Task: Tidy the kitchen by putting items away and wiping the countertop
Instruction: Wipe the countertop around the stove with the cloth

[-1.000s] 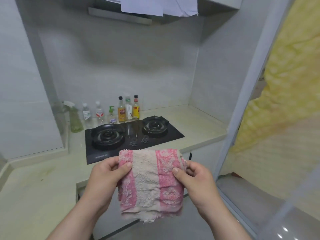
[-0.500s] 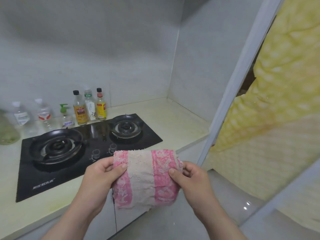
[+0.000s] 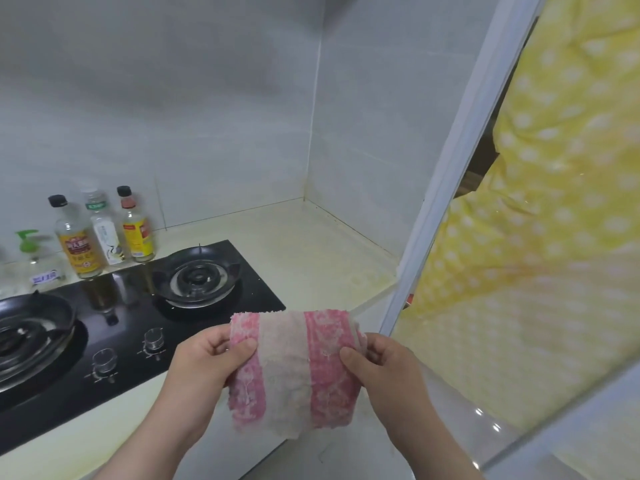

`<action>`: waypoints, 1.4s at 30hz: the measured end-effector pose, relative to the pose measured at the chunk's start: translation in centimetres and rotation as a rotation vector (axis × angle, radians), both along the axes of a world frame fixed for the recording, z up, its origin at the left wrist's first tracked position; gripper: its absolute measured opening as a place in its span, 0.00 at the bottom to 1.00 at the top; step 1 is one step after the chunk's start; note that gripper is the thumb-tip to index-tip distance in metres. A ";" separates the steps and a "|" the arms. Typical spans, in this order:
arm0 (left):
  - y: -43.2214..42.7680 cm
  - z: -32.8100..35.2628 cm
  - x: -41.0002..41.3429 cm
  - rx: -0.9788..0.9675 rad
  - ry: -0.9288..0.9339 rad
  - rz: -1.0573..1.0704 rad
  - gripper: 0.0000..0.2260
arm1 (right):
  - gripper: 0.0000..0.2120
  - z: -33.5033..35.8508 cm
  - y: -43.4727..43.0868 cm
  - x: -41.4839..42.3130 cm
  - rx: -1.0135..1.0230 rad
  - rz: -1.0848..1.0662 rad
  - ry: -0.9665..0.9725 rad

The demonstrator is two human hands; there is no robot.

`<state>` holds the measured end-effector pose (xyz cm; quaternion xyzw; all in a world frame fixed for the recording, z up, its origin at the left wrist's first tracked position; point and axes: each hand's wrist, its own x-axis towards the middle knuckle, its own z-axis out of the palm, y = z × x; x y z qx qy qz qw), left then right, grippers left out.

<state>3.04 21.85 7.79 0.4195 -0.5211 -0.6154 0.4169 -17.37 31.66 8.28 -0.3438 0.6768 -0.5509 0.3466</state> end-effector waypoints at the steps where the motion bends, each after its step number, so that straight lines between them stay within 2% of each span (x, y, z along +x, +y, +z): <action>1: -0.7 -0.3 -1.4 0.002 -0.011 0.003 0.09 | 0.05 -0.2 -0.8 -1.5 0.005 0.008 0.001; 13: -7.0 -3.3 -19.8 0.075 -0.026 0.049 0.07 | 0.05 -3.9 -8.5 -20.7 0.045 0.054 0.006; 16: -8.2 -3.9 -22.8 0.104 -0.024 0.050 0.05 | 0.09 -4.8 -10.1 -23.8 0.035 0.042 0.019; 21: -10.6 -5.1 -26.1 0.134 -0.062 0.080 0.03 | 0.26 -6.2 -13.0 -27.4 0.040 0.061 0.068; 27: -14.5 -7.1 -30.1 0.193 -0.102 0.086 0.08 | 0.23 -7.5 -17.6 -31.2 0.148 0.085 0.117; 30: -17.4 -8.7 -32.2 0.214 -0.136 0.110 0.08 | 0.17 -8.3 -20.3 -33.6 0.186 0.104 0.140; 32: -19.2 -9.9 -33.6 0.224 -0.162 0.125 0.07 | 0.16 -8.9 -22.3 -35.1 0.224 0.126 0.152; 36: -22.1 -12.5 -36.5 0.280 -0.232 0.163 0.07 | 0.16 -11.0 -25.9 -38.0 0.290 0.156 0.226; 39: -23.6 -13.9 -38.8 0.320 -0.286 0.173 0.04 | 0.20 -12.4 -28.0 -40.1 0.323 0.148 0.301; 42: -24.6 -15.2 -41.0 0.293 -0.422 0.158 0.08 | 0.23 -14.0 -29.6 -42.1 0.385 0.126 0.374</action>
